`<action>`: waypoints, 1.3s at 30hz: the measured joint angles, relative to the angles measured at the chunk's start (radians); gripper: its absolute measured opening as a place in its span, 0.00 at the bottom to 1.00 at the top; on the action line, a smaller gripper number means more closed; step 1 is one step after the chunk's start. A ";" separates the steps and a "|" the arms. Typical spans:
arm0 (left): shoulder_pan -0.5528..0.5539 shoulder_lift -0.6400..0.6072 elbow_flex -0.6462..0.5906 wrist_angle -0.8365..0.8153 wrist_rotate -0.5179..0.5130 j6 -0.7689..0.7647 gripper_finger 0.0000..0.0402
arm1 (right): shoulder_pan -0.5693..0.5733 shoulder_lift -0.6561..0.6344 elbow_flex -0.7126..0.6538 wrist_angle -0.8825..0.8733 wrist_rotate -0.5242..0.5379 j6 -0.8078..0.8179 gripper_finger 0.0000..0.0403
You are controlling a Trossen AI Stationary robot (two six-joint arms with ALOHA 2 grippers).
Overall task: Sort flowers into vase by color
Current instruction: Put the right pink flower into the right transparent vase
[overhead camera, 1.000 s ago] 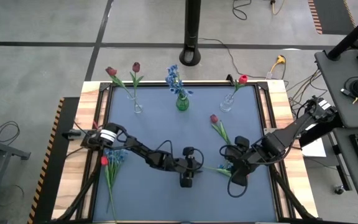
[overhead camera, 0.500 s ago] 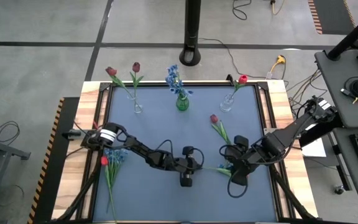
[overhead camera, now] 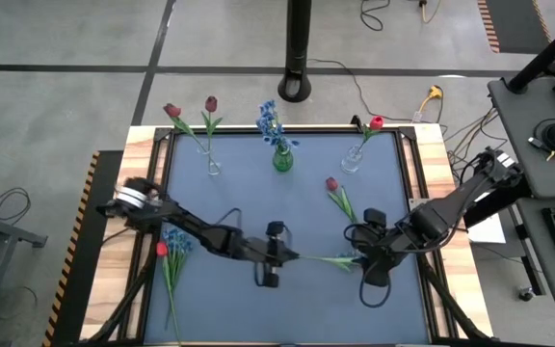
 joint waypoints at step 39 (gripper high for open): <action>-0.057 -0.107 -0.215 0.847 -0.107 0.279 0.00 | -0.007 0.099 -0.613 2.045 0.390 -0.845 0.56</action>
